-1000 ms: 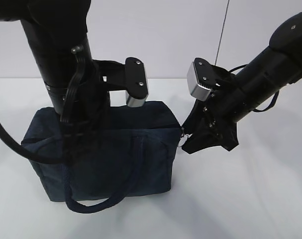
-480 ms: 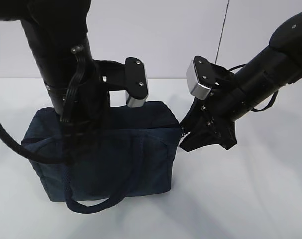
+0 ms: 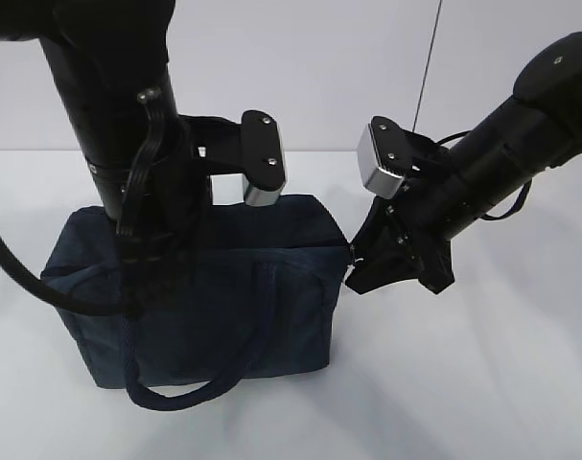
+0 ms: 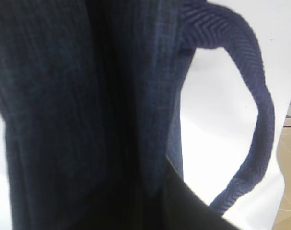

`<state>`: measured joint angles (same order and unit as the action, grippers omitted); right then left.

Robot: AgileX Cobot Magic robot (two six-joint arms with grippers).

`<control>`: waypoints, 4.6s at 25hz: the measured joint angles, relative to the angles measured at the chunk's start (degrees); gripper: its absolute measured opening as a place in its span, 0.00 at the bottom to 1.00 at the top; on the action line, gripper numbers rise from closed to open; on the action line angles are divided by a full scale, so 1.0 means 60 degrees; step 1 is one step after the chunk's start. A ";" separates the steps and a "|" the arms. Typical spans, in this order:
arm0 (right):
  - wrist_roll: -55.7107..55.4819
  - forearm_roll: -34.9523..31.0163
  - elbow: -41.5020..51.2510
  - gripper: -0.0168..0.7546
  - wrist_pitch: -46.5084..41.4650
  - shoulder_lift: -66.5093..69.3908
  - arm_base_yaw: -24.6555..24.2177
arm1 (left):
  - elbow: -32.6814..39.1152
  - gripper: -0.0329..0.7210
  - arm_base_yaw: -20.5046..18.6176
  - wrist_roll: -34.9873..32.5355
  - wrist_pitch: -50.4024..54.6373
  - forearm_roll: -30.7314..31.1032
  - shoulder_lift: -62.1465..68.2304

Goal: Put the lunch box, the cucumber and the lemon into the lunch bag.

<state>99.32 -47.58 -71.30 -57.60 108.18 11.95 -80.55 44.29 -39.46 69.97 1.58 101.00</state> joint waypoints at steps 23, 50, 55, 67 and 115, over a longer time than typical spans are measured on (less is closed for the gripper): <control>0.0000 -0.0086 0.0000 0.05 -0.0075 0.0177 0.0000 | 0.0000 0.04 0.0000 0.0000 0.0000 0.0000 0.0000; -0.1506 0.0194 -0.0021 0.01 -0.0293 0.0177 0.0000 | -0.0456 0.04 0.0000 0.1594 0.0098 0.0266 0.0000; -0.1770 0.0234 -0.0021 0.01 -0.0233 0.0347 0.0000 | -0.0471 0.04 0.0000 0.1794 0.0098 0.0320 0.0000; -0.2282 0.0235 -0.0042 0.01 0.0025 0.0916 0.0000 | -0.0471 0.04 0.0000 0.2061 0.0098 0.0380 -0.0327; -0.3093 0.0555 -0.0095 0.00 0.0385 0.1339 0.0016 | -0.0471 0.04 0.0020 0.2212 0.0085 0.0253 -0.0460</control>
<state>80.76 -44.25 -71.87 -55.29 116.21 12.05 -83.37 44.41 -26.19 70.48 3.10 98.24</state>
